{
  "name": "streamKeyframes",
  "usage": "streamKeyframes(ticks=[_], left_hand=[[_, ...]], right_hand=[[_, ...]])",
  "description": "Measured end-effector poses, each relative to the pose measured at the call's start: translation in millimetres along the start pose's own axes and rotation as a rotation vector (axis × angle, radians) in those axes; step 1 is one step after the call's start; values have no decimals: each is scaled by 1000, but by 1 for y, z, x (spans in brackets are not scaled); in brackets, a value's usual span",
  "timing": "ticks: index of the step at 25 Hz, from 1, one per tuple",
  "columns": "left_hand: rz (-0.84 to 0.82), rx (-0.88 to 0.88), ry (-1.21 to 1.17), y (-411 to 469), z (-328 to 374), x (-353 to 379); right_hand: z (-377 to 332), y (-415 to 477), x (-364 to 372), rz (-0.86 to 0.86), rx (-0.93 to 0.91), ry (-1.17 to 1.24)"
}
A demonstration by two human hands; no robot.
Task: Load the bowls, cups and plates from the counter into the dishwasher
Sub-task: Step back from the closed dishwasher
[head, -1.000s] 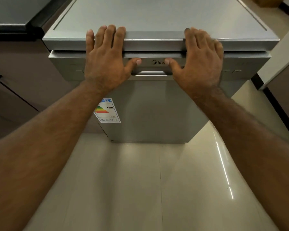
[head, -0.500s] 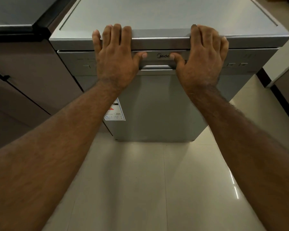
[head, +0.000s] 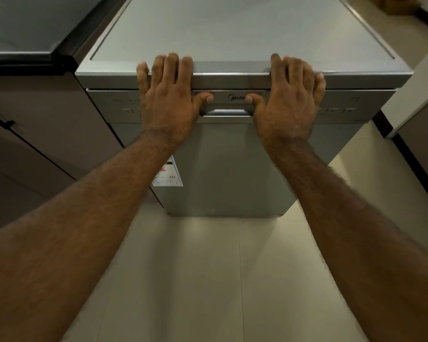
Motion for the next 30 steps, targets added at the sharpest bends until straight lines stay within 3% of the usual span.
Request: streamKeyframes(ticks=[6,10,23,30], left_hand=[[-210,80,-46,-9,2,-13],[-195,94,-67,-21,2,-60],[-30,54,86,85,16,-410],[52,19,91,111,5,-521]], right_hand=[[-7,-2,-16,-244,-69,42],[-25,-7,-66,-276,-139,32],[-111,97,-393,-95,-298,25],[-123,132,-480,-59,-308,41]])
Point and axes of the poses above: each hand's wrist, its own y-axis towards the middle knuckle, its own x-axis out of the palm, z = x × y, the point moved 10 cm from there along y, towards the middle knuckle, and after that the axes turned 11 degrees about -z, right-handed, at the moved point
